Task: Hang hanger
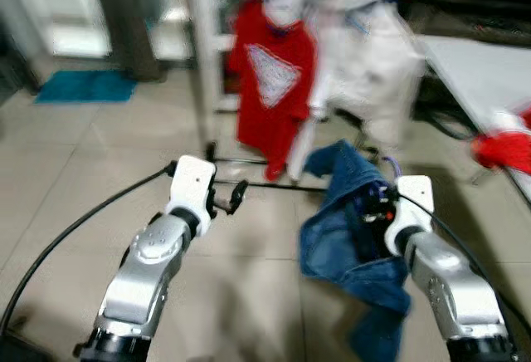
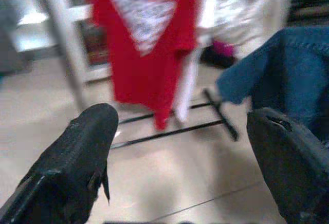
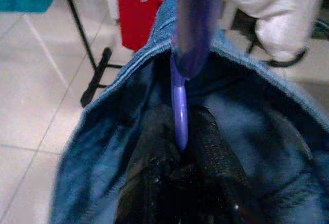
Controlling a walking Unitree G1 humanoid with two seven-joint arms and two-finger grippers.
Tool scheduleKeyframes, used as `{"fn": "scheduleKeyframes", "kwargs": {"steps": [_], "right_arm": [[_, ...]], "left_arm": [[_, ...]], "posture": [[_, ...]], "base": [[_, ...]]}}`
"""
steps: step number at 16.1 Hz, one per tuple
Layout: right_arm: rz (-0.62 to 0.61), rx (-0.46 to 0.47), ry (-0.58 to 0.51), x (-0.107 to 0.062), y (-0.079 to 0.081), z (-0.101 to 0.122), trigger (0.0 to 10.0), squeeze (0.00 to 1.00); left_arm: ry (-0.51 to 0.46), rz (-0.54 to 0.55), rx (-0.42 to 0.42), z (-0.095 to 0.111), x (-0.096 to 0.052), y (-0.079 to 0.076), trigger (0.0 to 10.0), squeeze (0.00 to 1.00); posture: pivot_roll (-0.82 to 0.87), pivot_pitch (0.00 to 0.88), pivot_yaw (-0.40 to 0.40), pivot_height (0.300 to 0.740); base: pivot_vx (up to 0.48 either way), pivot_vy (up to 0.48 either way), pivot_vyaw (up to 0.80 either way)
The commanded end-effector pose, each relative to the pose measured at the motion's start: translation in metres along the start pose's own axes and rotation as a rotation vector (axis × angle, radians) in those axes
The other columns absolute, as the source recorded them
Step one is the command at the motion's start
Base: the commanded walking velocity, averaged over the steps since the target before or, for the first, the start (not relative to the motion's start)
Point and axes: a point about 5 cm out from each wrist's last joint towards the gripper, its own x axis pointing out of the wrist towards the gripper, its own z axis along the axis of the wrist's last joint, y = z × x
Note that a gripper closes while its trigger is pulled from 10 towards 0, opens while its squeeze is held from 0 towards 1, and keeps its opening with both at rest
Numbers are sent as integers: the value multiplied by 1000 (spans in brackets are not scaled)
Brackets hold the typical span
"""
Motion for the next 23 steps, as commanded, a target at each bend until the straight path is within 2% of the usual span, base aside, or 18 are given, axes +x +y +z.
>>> {"fn": "scheduleKeyframes", "kwargs": {"steps": [1, 6, 11, 13, 14, 15, 18, 20, 21, 23], "right_arm": [[16, 3, -61, 3, 8, 14, 10000, 0], [65, -2, -79, 4, 10, 22, 10000, 0], [122, -30, -97, 3, 4, 33, 10000, 0], [210, -88, -93, 0, 2, 40, 10000, 0], [231, -102, -87, -1, 1, 41, 10000, 0], [264, -126, -82, -2, -1, 43, 10000, 0], [335, -158, -84, -6, -5, 52, 10000, 0], [425, -203, -94, -10, -7, 61, 10000, 0], [510, -230, -113, -15, -6, 67, 10000, 0], [606, -260, -137, -21, -5, 73, 10000, 0]], "left_arm": [[14, 17, 7, -3, -2, 4, 10000, 0], [25, 10, 21, -5, -4, 5, 10000, 0], [37, 9, 33, -6, -5, 12, 10000, 0], [55, -33, 74, -8, -10, 20, 10000, 0], [51, -36, 60, -8, -12, 25, 10000, 43], [43, -58, 35, -6, -14, 32, 10000, 1000], [34, -132, 64, 1, -17, 41, 10000, 1000], [28, -250, 91, 5, -18, 41, 10000, 1000], [23, -328, 134, 7, -18, 41, 10000, 1000], [40, -372, 223, 9, -17, 47, 10000, 1000]], "posture": [[108, 9, -35, 740], [113, 15, -33, 740], [108, 19, -25, 740], [106, 18, -29, 740], [105, 18, -30, 740], [104, 17, -32, 740], [104, 16, -37, 740], [105, 14, -43, 740], [106, 10, -51, 740], [105, 7, -53, 740]], "base": [[375, 0, 0], [373, 0, 0], [363, 0, 0], [0, 0, 0], [0, 0, 0], [0, 0, 0], [0, 0, 0], [0, 0, 0], [0, 0, 0], [0, 0, 0]]}}
